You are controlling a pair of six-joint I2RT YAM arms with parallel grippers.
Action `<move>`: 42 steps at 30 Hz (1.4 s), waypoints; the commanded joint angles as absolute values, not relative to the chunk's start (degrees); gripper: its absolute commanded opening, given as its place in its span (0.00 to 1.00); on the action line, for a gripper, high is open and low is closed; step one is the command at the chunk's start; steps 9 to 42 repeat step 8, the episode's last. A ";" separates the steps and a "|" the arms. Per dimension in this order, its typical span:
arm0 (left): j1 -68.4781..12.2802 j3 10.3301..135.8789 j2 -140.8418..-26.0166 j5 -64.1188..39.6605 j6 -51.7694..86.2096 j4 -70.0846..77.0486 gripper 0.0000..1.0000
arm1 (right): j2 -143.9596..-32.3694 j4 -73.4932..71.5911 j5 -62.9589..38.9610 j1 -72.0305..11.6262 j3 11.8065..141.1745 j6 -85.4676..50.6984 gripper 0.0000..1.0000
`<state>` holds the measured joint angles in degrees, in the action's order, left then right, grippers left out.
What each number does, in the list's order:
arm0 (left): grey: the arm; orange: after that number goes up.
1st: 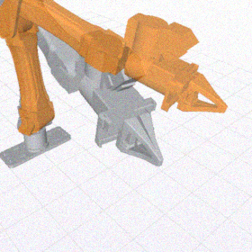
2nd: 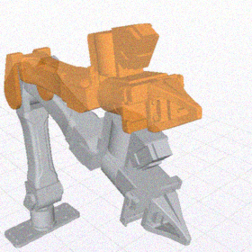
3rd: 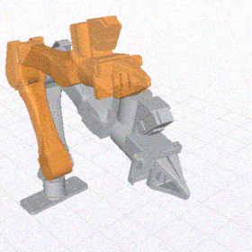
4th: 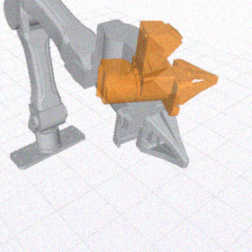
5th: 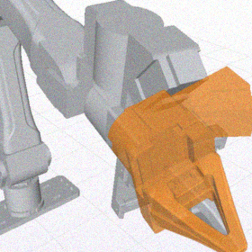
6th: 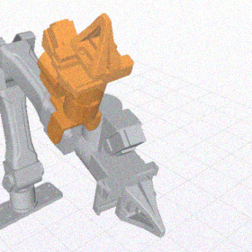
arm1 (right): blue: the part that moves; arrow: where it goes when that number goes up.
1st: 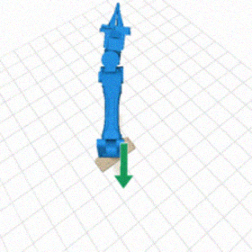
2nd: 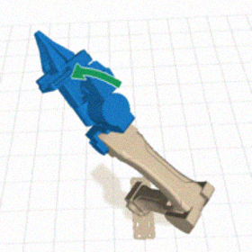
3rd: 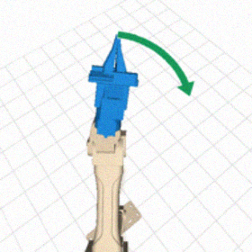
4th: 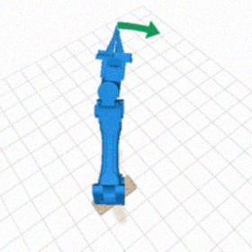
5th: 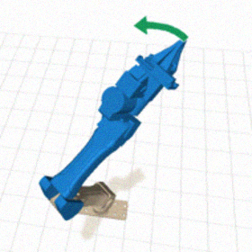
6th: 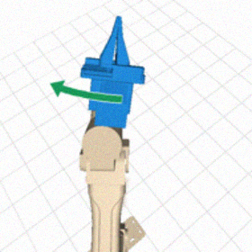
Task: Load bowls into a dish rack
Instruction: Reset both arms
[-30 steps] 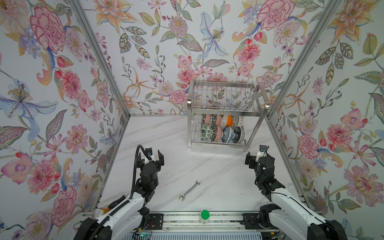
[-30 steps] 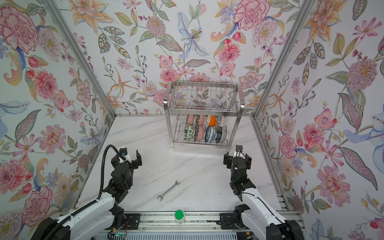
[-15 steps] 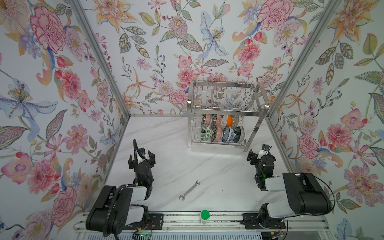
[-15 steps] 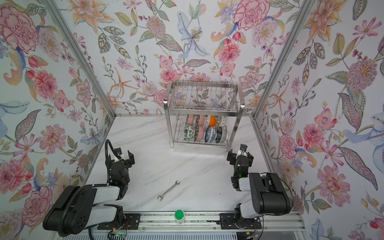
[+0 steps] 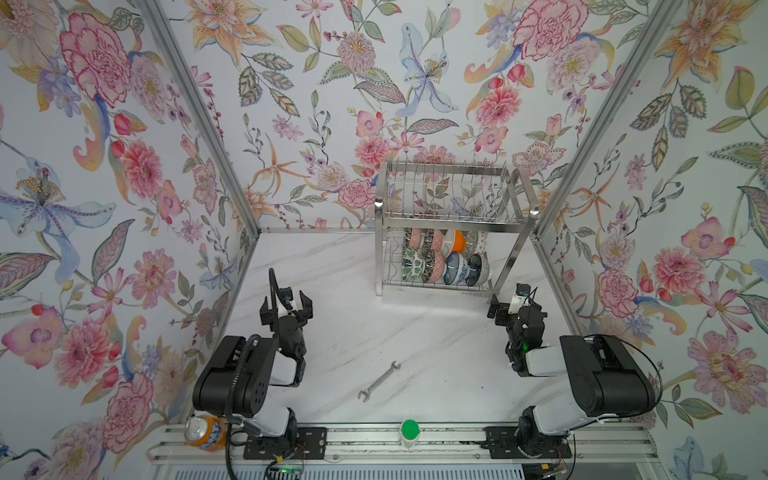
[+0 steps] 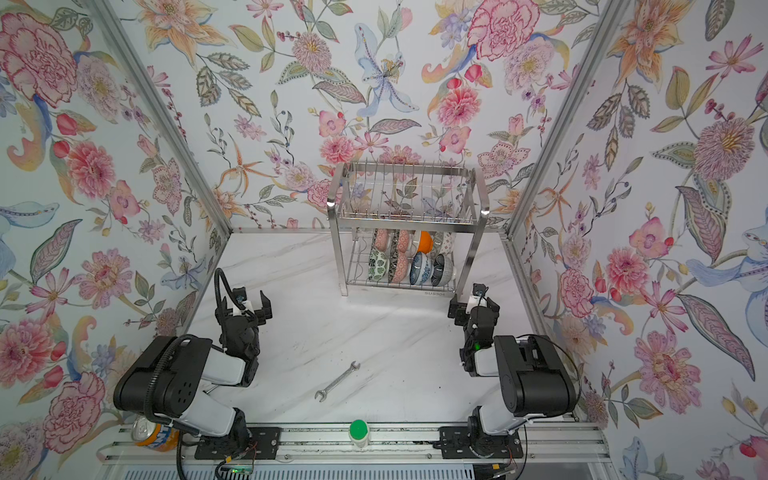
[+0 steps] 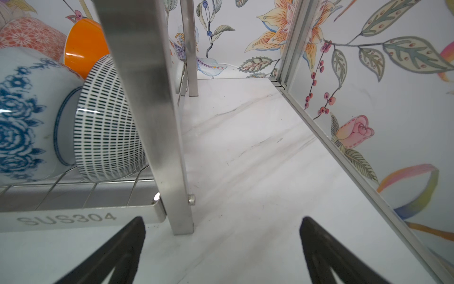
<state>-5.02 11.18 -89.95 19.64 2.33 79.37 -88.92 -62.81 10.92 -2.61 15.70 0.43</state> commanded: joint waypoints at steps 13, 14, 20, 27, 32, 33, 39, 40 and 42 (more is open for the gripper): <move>-4.82 11.12 -90.63 18.40 1.94 82.60 0.99 | -88.77 -64.13 10.72 -2.99 16.45 1.23 0.99; -4.82 11.12 -90.63 18.40 1.94 82.60 0.99 | -88.77 -64.13 10.72 -2.99 16.45 1.23 0.99; -4.82 11.12 -90.63 18.40 1.94 82.60 0.99 | -88.77 -64.13 10.72 -2.99 16.45 1.23 0.99; -4.82 11.12 -90.63 18.40 1.94 82.60 0.99 | -88.77 -64.13 10.72 -2.99 16.45 1.23 0.99; -4.82 11.12 -90.63 18.40 1.94 82.60 0.99 | -88.77 -64.13 10.72 -2.99 16.45 1.23 0.99; -4.82 11.12 -90.63 18.40 1.94 82.60 0.99 | -88.77 -64.13 10.72 -2.99 16.45 1.23 0.99; -4.82 11.12 -90.63 18.40 1.94 82.60 0.99 | -88.77 -64.13 10.72 -2.99 16.45 1.23 0.99; -4.82 11.12 -90.63 18.40 1.94 82.60 0.99 | -88.77 -64.13 10.72 -2.99 16.45 1.23 0.99; -4.82 11.12 -90.63 18.40 1.94 82.60 0.99 | -88.77 -64.13 10.72 -2.99 16.45 1.23 0.99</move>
